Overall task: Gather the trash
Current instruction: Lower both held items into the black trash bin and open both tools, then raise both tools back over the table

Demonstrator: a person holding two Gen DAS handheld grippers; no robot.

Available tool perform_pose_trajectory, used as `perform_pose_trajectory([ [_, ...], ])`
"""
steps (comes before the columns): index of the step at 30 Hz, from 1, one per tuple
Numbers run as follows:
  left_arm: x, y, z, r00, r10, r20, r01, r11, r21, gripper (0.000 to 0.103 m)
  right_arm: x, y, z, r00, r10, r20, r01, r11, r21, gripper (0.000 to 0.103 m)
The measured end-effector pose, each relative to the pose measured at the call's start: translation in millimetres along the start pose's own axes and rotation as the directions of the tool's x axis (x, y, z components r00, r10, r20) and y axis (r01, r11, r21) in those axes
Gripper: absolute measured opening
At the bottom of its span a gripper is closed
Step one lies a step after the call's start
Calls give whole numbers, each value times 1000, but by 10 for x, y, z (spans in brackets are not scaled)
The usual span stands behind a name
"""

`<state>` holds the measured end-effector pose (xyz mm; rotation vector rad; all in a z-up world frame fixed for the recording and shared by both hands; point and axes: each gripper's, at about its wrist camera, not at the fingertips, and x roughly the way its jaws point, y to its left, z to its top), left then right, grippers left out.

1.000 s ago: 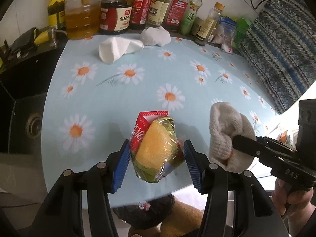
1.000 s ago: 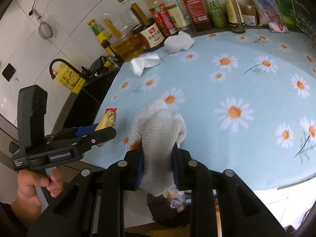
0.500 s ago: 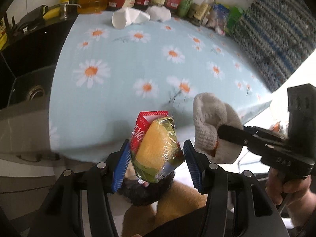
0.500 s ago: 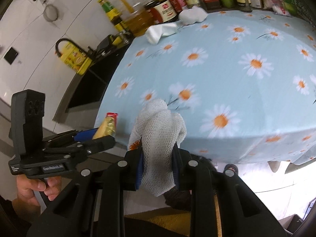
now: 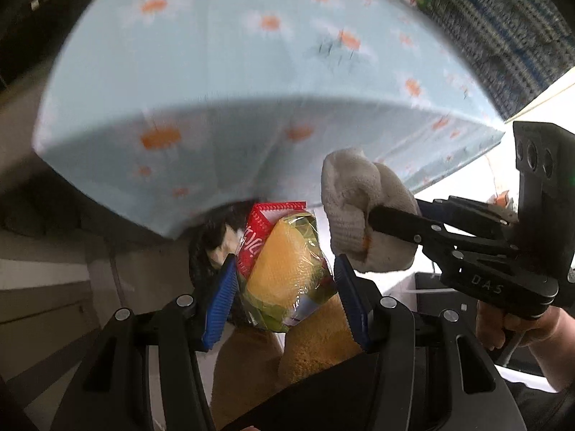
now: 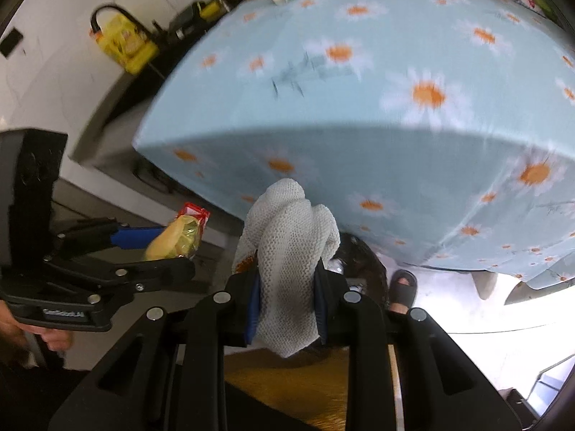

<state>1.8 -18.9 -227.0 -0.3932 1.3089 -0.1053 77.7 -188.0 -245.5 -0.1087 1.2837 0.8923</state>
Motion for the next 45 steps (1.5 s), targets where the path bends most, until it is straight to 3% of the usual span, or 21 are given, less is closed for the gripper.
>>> perform_pose_trajectory([
  [10,689,284,-74,994,34,-105,-40,998,-53,52,647,-338,-165,992,47,-115,-29,988,152,28],
  [15,1083,367,-95,988,60,-144,-71,995,-68,52,1046,-519,-261,991,-19,-133,40,986,160,30],
  [24,1706,582,-226,979,84,-185,-105,989,-105,53,1596,-882,-479,977,29,-213,41,947,320,31],
  [34,1744,568,-298,974,81,-212,-104,990,-99,54,1718,-999,-639,971,83,-224,20,905,424,35],
  [35,1736,568,-296,972,86,-218,-111,988,-106,63,1729,-1012,-646,970,91,-224,17,900,436,41],
  [36,1741,568,-292,969,105,-222,-130,986,-102,80,1714,-1027,-656,971,103,-218,8,891,454,49],
  [37,1740,560,-292,967,122,-222,-147,984,-97,83,1691,-1019,-657,971,107,-211,2,887,461,51],
  [45,1671,518,-299,969,134,-205,-155,984,-90,83,1532,-1056,-633,975,112,-191,-9,882,472,52],
])
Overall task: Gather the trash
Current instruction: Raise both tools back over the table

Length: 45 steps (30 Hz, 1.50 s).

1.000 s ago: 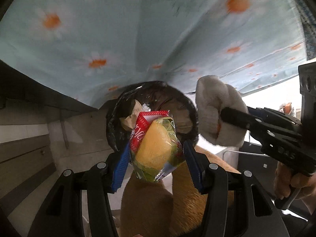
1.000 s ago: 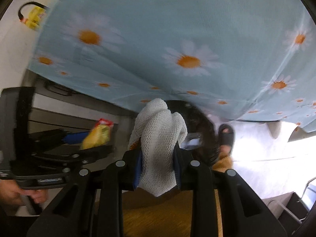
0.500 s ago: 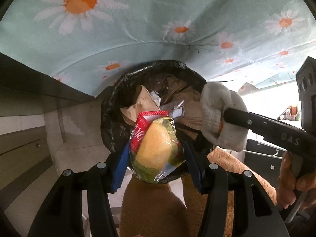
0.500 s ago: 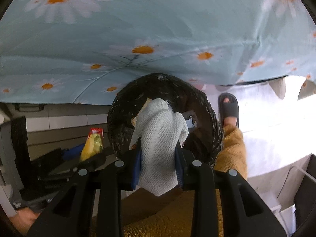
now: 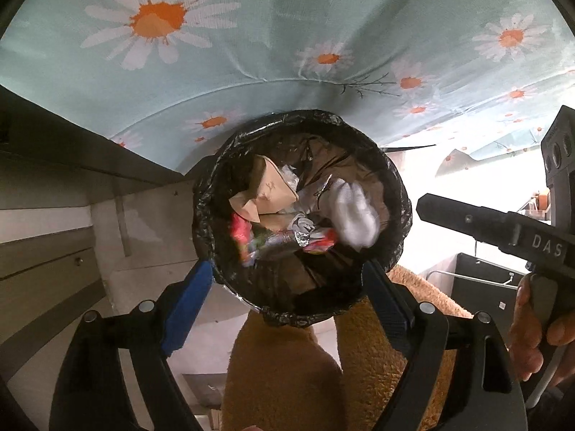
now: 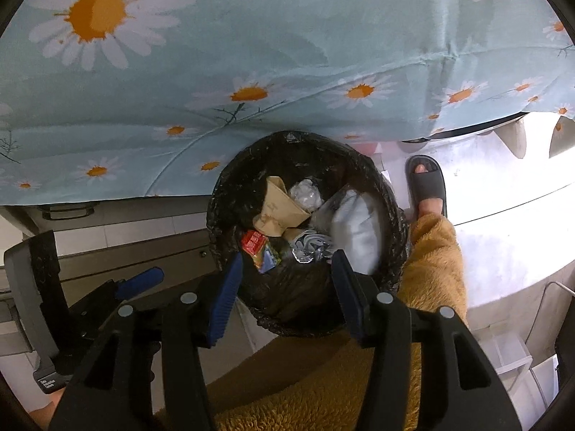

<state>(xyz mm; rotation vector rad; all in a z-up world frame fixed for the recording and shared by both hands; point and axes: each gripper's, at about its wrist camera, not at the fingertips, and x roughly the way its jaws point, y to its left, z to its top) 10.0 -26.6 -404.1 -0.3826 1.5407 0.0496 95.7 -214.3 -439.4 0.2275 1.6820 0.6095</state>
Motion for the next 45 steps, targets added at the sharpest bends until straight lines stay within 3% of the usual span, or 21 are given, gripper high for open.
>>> perform_pose_trajectory([
  [10,-183,-34,10,999,-24,22,23,1000,6,83,-226,67,16,999,2,33,-1,1000,-30,52],
  [24,-880,-121,-65,989,-84,122,79,996,44,83,-771,401,-92,998,-7,69,16,991,-130,55],
  [31,-1400,-137,-112,972,-125,198,114,991,66,83,-1292,904,-221,989,-12,148,60,945,-322,58],
  [34,-1673,-144,-130,959,-118,256,103,992,73,83,-1676,1185,-260,970,5,243,99,905,-414,58],
  [36,-1921,-152,-135,944,-121,307,101,992,82,83,-1976,1316,-218,954,62,295,75,900,-430,61],
  [42,-2555,-225,45,882,-131,452,105,991,81,83,-2722,1690,76,883,167,439,89,859,-505,82],
  [45,-2793,-287,217,849,-125,514,96,992,82,83,-3011,1824,381,845,191,500,120,843,-525,84],
])
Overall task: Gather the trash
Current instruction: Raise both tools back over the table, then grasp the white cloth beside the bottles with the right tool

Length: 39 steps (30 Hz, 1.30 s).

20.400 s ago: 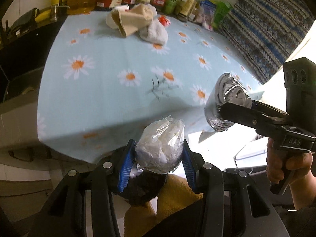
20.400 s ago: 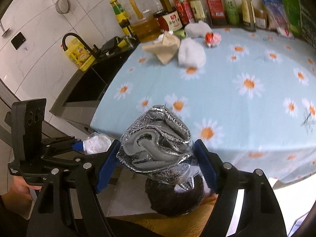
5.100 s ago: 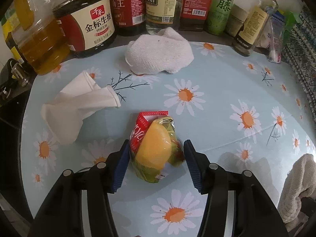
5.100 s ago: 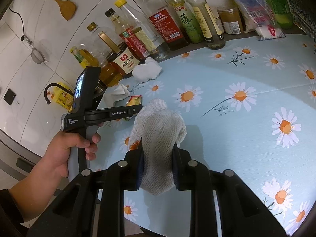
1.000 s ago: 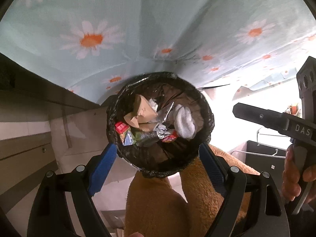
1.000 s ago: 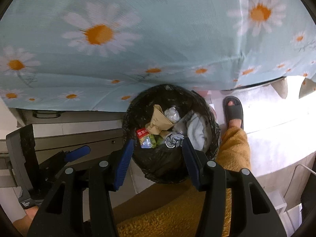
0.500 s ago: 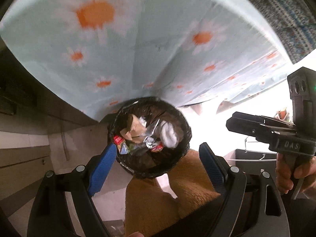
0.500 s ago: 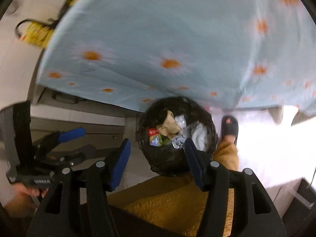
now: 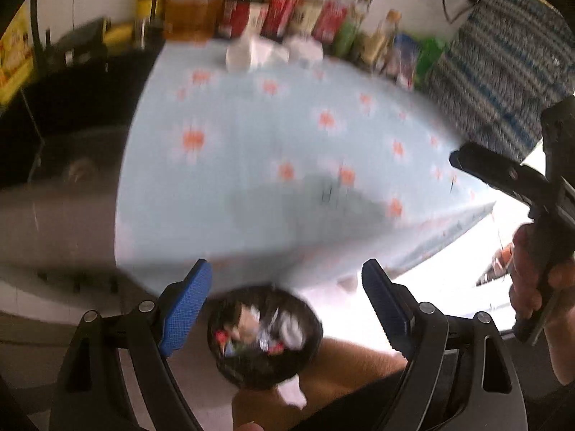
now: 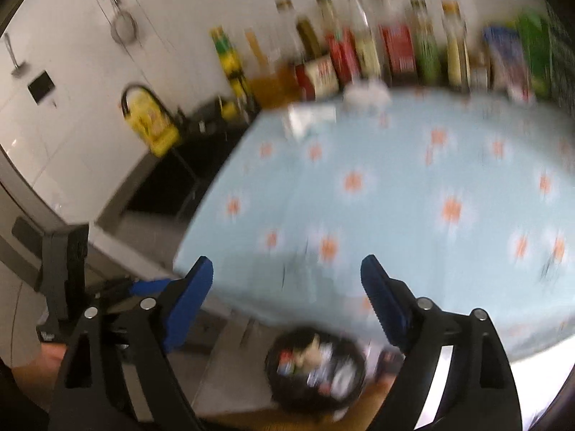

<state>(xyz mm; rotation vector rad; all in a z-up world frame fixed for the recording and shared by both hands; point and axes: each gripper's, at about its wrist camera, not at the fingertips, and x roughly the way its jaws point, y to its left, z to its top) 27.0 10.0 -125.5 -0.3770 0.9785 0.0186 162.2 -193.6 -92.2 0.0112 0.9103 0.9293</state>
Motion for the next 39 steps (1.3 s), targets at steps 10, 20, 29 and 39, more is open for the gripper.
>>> perform_pose_trajectory([
  [10,-91,-211,767,983,131,128,-125,991,-52,83,599,-683,1123,994,-69,82,79,990,-119,84],
  [20,58,-248,1252,950,287,126,-260,946,-191,83,1705,-1330,1786,999,-21,-39,15,987,-159,84],
  [29,286,-395,1548,924,366,115,-331,912,-241,83,2439,-1464,2069,992,-1,-125,-27,975,-220,84],
  [39,402,-343,1581,919,386,79,-344,884,-318,83,2723,-1566,2060,977,61,-205,-107,970,-219,74],
])
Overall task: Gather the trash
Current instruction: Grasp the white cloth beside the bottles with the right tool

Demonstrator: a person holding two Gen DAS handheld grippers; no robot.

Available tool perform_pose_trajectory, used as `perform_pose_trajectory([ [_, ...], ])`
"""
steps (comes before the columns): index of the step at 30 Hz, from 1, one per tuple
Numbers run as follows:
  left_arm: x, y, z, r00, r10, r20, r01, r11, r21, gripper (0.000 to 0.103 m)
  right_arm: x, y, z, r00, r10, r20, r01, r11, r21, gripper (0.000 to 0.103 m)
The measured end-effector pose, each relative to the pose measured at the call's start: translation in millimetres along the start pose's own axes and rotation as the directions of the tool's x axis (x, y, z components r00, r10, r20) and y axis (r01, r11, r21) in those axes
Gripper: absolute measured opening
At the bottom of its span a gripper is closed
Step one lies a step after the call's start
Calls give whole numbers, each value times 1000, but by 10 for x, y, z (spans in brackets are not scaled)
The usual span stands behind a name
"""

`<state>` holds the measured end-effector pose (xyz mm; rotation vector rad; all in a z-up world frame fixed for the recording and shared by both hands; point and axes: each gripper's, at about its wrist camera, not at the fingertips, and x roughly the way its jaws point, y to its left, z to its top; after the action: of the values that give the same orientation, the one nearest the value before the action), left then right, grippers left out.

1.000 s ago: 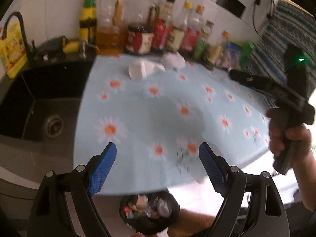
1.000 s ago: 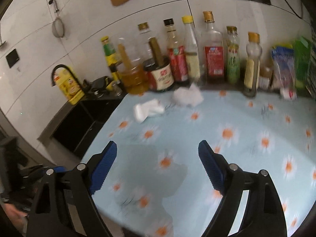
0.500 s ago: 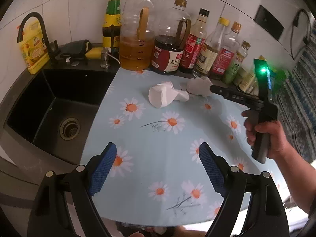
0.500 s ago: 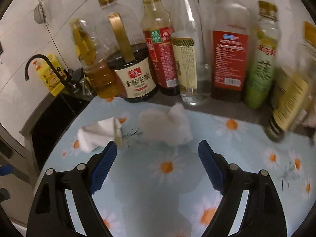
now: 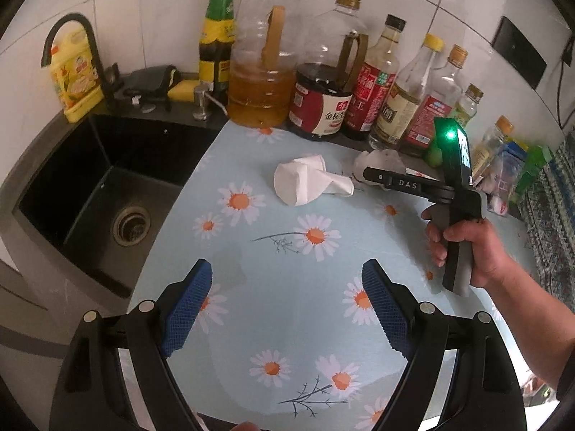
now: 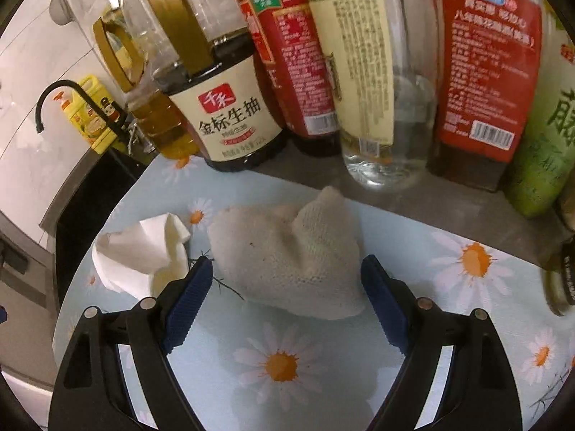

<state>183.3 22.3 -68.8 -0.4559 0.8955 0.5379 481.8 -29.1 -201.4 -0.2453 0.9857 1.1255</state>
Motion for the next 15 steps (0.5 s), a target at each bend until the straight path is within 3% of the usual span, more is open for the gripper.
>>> perform_pose_trajectory([
  [8,29,-6,52,1000,13,-5,-13,1000,-11,83,-41,39,-6,999,28,18,-27,999,-45,40],
  [13,36,-47,133,1000,4,4,-4,1000,-10,84,-203,-36,-21,997,65,47,-65,998,-5,36],
  [15,77,-73,174,1000,-1,-2,1,1000,-1,95,-360,-58,-73,994,82,66,-82,997,2,36],
])
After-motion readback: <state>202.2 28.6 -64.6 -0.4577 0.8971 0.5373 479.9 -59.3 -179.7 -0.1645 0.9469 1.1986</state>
